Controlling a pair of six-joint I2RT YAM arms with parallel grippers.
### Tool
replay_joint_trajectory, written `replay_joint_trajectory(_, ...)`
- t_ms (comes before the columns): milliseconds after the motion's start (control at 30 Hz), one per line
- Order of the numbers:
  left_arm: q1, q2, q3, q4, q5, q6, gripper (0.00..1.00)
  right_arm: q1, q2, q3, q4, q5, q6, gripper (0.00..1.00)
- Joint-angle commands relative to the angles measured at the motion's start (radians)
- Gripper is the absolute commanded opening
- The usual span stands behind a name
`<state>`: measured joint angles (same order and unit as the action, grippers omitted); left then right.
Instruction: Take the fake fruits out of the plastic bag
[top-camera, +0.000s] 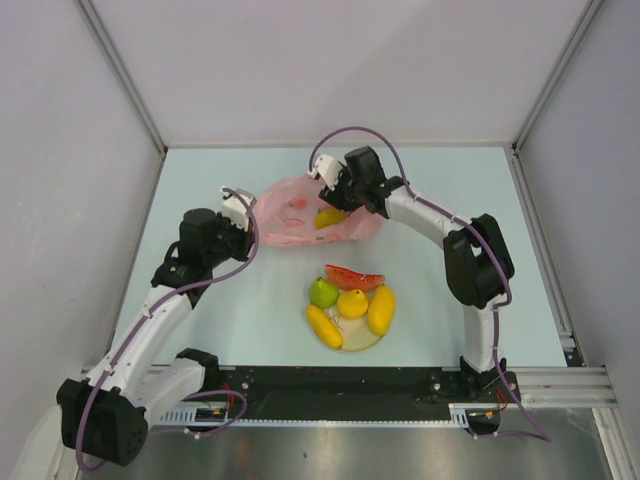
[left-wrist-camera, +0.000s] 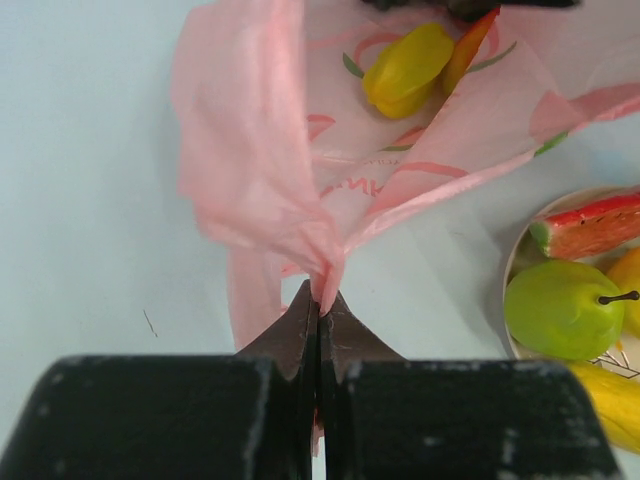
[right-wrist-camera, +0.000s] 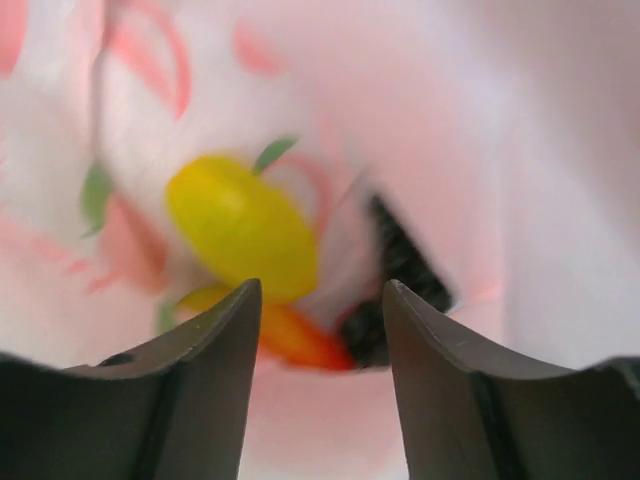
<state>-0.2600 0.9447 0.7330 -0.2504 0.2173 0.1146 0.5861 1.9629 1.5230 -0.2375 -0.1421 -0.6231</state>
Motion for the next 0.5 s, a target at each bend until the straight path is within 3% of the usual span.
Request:
replay_joint_trajectory(0, 0.008, -0.003, 0.037, 0.037, 0.028, 0.022, 0.00, -0.045, 0.118, 0.233, -0.104, -0.099, -0.085, 0.60)
replay_joint_trajectory(100, 0.011, -0.004, 0.039, 0.030, 0.030, 0.028, 0.01, -0.055, 0.197, 0.354, -0.235, -0.178, -0.153, 0.68)
replay_joint_trajectory(133, 0.015, -0.006, 0.039, 0.031, 0.028, 0.031, 0.01, -0.057, 0.211, 0.368, -0.250, -0.183, -0.189, 0.75)
replay_joint_trajectory(467, 0.031, 0.012, 0.043, 0.046, 0.039, 0.022, 0.01, -0.057, 0.287, 0.428, -0.437, -0.264, -0.397, 0.81)
